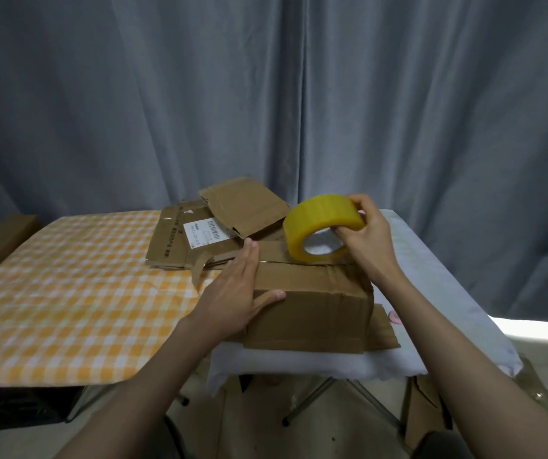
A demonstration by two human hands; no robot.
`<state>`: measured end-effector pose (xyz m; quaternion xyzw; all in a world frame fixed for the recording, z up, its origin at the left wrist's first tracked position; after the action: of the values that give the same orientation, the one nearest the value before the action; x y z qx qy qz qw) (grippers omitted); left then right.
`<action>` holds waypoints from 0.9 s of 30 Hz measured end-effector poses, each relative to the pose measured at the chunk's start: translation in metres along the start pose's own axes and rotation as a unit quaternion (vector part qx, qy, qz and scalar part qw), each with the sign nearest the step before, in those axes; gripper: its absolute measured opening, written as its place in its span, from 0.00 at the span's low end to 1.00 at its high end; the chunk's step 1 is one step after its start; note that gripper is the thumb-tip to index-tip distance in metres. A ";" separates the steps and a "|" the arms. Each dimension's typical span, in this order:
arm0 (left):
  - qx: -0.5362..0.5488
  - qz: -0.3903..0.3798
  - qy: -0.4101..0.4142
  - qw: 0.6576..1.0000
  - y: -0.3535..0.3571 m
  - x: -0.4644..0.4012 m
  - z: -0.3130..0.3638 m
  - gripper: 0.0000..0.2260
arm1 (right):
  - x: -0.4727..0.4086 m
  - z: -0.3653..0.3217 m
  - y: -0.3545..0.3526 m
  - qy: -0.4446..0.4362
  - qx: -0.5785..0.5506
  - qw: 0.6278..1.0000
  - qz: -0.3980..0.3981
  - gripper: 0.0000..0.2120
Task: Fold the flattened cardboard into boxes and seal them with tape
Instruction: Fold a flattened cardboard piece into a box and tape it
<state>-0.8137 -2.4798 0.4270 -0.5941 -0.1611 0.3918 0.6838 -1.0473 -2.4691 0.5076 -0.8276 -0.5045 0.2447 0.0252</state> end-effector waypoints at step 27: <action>-0.118 -0.098 0.040 0.987 0.018 -0.036 0.054 0.47 | 0.010 0.000 -0.032 -0.042 0.126 0.990 -0.039 0.26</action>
<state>-0.8801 -2.4694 0.4320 -0.6674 -0.2363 0.2775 0.6494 -1.0698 -2.4450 0.5133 -0.7862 -0.5026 0.3399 0.1173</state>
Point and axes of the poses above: each hand's wrist, its own x-axis away from the middle knuckle, its own y-axis out of the palm, z = x × y, the point moved 9 cm from there along -x, towards the middle knuckle, and after that the axes turned 13 degrees about y, right-handed, at the moved point
